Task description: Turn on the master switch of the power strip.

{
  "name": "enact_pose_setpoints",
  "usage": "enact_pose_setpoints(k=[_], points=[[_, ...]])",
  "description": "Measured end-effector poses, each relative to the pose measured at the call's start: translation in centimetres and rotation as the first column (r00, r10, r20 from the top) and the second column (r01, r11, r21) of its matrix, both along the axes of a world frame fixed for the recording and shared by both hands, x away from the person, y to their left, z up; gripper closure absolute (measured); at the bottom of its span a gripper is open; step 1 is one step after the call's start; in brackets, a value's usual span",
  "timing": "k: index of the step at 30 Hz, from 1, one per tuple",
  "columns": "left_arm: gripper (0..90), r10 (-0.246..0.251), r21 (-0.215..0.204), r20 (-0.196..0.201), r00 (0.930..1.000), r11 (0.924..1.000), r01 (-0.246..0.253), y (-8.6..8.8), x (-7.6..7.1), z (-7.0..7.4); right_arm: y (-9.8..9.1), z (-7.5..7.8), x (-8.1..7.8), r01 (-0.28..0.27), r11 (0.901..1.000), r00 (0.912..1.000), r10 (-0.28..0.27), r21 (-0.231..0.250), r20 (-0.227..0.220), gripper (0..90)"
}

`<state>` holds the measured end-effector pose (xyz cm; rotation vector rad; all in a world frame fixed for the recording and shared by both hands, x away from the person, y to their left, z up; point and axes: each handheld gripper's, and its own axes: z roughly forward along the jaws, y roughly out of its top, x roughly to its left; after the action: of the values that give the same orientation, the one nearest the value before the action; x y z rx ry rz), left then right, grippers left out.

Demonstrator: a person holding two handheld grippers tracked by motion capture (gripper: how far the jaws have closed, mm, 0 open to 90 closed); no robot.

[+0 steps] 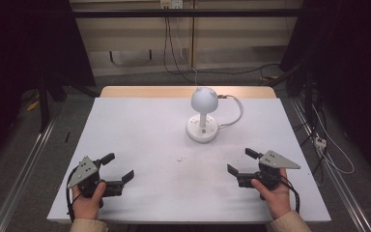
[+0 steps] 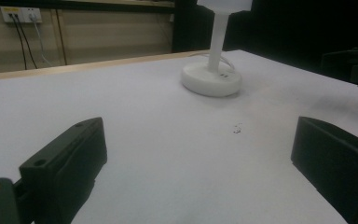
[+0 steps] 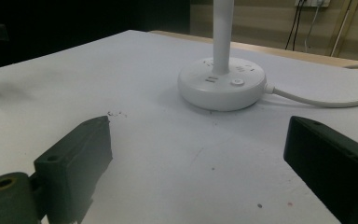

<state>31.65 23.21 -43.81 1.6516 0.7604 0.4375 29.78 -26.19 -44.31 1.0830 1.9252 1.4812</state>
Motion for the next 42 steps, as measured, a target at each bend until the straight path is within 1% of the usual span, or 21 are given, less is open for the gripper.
enact_pose_setpoints(k=[7,9,11,12,18,19,22,24,32,42], points=[[3.0,-0.005,0.005,0.001,1.0000,1.0000,0.005,0.0,0.1,0.0,0.4,0.1,1.0,0.018,0.9995,0.9998,-0.018,-0.025,0.007,7.5],[3.0,-0.006,0.005,0.000,1.0000,1.0000,0.006,0.0,0.1,0.0,0.6,0.1,1.4,0.027,0.9986,0.9996,-0.027,-0.045,0.012,7.5],[3.1,-0.006,0.004,-0.002,1.0000,1.0000,0.006,0.0,0.1,0.0,0.6,0.1,1.5,0.029,0.9984,0.9995,-0.029,-0.048,0.011,7.5],[3.1,-0.008,-0.006,0.000,1.0000,1.0000,0.008,-0.1,0.1,0.0,0.7,0.0,1.9,0.033,0.9982,0.9995,-0.033,-0.049,0.001,7.5],[3.1,-0.009,-0.001,-0.001,1.0000,1.0000,0.009,-0.1,0.1,0.0,0.9,0.0,2.6,0.045,0.9969,0.9989,-0.046,-0.065,-0.008,7.5],[3.1,-0.008,-0.003,-0.001,1.0000,1.0000,0.008,-0.1,0.1,0.0,0.9,0.1,2.9,0.053,0.9960,0.9985,-0.054,-0.072,-0.012,7.5],[3.1,-0.009,-0.003,0.000,1.0000,1.0000,0.009,0.0,0.1,0.0,0.9,0.2,3.4,0.065,0.9958,0.9977,-0.066,-0.065,-0.017,7.7],[3.1,-0.010,-0.001,-0.001,1.0000,1.0000,0.010,0.0,0.1,0.0,1.0,0.3,3.7,0.065,0.9957,0.9976,-0.067,-0.065,-0.018,7.9],[3.1,-0.007,-0.002,-0.001,1.0000,1.0000,0.007,0.0,0.1,0.0,1.6,0.6,4.8,0.063,0.9933,0.9975,-0.066,-0.097,-0.025,8.7],[3.1,-0.009,-0.007,-0.003,1.0000,0.9999,0.009,0.0,0.2,-0.1,2.1,0.5,5.6,0.064,0.9919,0.9972,-0.068,-0.110,-0.031,10.1]])
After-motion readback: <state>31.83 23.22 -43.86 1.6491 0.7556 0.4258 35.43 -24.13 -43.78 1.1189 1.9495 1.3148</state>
